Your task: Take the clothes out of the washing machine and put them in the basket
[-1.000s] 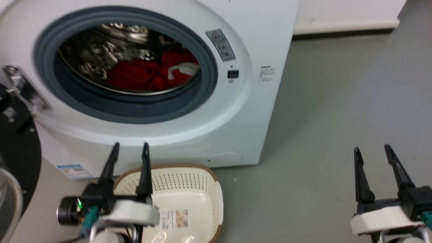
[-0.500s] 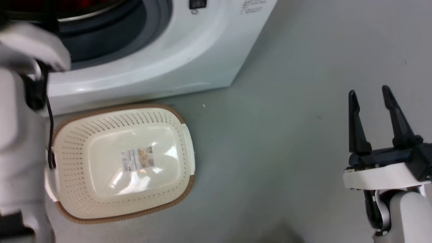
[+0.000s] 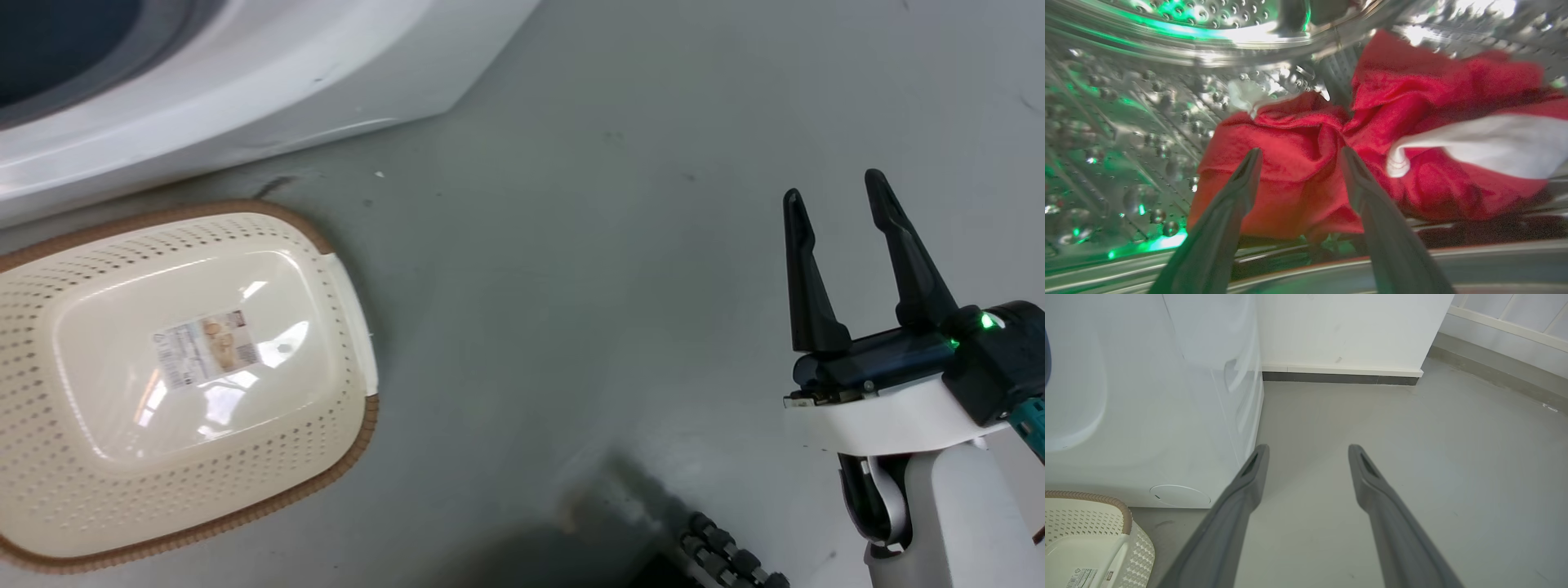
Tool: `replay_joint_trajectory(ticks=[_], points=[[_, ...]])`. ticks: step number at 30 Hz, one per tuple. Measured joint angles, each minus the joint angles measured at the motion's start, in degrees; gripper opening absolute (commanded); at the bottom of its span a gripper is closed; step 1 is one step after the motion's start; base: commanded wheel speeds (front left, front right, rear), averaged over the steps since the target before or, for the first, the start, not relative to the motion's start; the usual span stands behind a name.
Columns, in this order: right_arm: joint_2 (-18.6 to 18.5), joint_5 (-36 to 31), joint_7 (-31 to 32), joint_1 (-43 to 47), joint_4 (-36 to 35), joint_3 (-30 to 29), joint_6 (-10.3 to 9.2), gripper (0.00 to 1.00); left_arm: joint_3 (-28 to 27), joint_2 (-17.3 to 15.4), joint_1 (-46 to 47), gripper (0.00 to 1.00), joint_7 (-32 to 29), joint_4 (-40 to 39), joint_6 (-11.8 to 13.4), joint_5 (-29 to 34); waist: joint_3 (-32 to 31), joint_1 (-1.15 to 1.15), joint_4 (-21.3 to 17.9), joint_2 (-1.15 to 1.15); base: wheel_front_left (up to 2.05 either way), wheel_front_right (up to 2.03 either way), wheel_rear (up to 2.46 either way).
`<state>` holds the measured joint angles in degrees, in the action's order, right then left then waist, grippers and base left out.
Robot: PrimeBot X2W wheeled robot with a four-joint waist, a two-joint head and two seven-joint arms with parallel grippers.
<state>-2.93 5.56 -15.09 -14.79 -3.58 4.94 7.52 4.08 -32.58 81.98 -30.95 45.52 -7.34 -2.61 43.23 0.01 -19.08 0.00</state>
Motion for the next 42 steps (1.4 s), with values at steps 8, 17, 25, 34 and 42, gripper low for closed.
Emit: replay_joint_trajectory(ticks=[8, 17, 25, 34, 42], points=[[0.0, 1.5, 0.0, 1.0, -1.7, 2.0, 0.00, 1.00, 1.1, -4.4, 4.8, 1.00, -12.8, 2.0, 0.5, 0.9, 4.8, 0.00, -4.5, 0.00, 0.00, 0.00, 0.00], [0.0, 1.7, 0.0, 1.1, -3.8, 4.1, 0.00, 1.00, 1.1, -5.6, 4.8, 1.00, -17.7, 0.5, 1.3, 0.3, 7.3, -0.01, -6.2, 0.00, 0.00, 0.00, 0.00], [0.0, 1.3, 0.0, 0.7, -5.1, 4.7, 0.00, 1.00, 0.8, -6.0, 5.0, 0.00, -18.5, -1.7, 2.0, -1.0, 9.1, -0.02, -6.4, 0.00, 0.00, 0.00, 0.00], [0.0, 0.7, 0.0, 0.2, -5.2, 4.0, 0.00, 1.00, 0.8, -5.1, 4.8, 0.00, -15.0, -1.5, 2.9, -2.2, 8.3, -0.01, -5.3, 0.00, 0.00, 0.00, 0.00], [0.0, -0.6, 0.0, -0.4, -4.5, 1.2, 0.00, 1.00, 1.6, -3.2, 4.1, 0.00, -3.5, 1.4, 2.9, -2.9, 4.7, -0.01, -3.6, 0.00, 0.00, 0.00, 0.00]])
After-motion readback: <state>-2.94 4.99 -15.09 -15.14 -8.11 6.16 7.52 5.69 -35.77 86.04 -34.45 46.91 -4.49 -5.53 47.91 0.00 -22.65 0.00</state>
